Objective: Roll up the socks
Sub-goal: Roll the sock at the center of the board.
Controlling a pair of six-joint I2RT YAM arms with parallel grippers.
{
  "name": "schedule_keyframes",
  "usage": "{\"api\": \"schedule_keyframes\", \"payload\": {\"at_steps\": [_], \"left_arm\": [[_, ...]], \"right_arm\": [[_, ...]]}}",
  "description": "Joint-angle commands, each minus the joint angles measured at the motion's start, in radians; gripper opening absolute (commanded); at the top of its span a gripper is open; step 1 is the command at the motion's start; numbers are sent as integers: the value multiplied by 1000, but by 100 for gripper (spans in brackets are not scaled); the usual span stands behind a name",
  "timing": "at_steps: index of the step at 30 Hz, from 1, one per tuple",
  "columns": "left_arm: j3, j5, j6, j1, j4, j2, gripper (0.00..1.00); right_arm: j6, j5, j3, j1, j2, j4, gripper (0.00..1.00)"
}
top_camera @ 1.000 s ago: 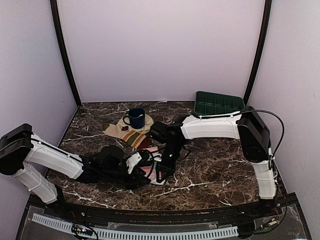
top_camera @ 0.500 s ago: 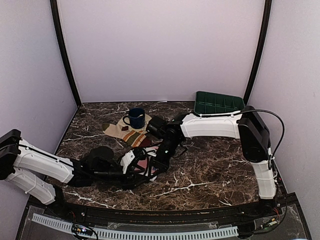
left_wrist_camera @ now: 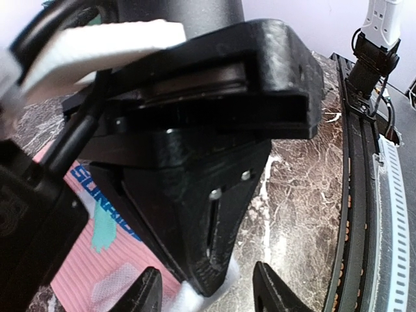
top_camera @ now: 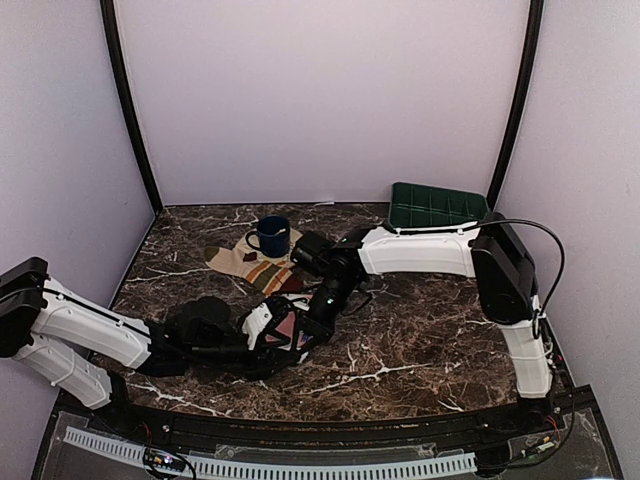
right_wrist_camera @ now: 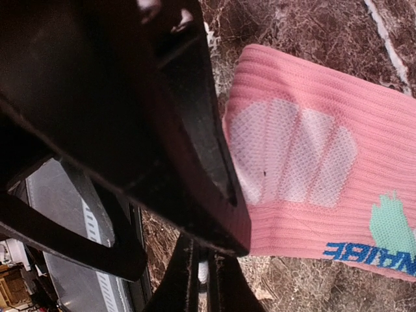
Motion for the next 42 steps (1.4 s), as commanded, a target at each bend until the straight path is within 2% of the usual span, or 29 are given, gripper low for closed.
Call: {"api": "schedule_keyframes", "payload": {"at_steps": [1, 11, 16, 21, 34, 40, 42], "left_arm": [[-27, -69, 23, -11, 35, -7, 50], [-49, -95, 25, -13, 26, -18, 47], [-47, -76, 22, -13, 26, -4, 36], [-47, -66, 10, -13, 24, 9, 19], [-48, -65, -15, -13, 21, 33, 0], [-58, -100, -40, -13, 18, 24, 0], [-59, -114, -54, -13, 12, 22, 0]], "right_arm": [[6, -75, 28, -14, 19, -12, 0], [-11, -120, 38, -21, 26, -54, 0], [-25, -122, 49, -22, 39, -79, 0], [-26, -124, 50, -24, 44, -75, 0], [-19, -124, 53, -31, 50, -64, 0], [10, -100, 18, -36, 24, -13, 15], [24, -95, -2, -40, 10, 20, 27]]}}
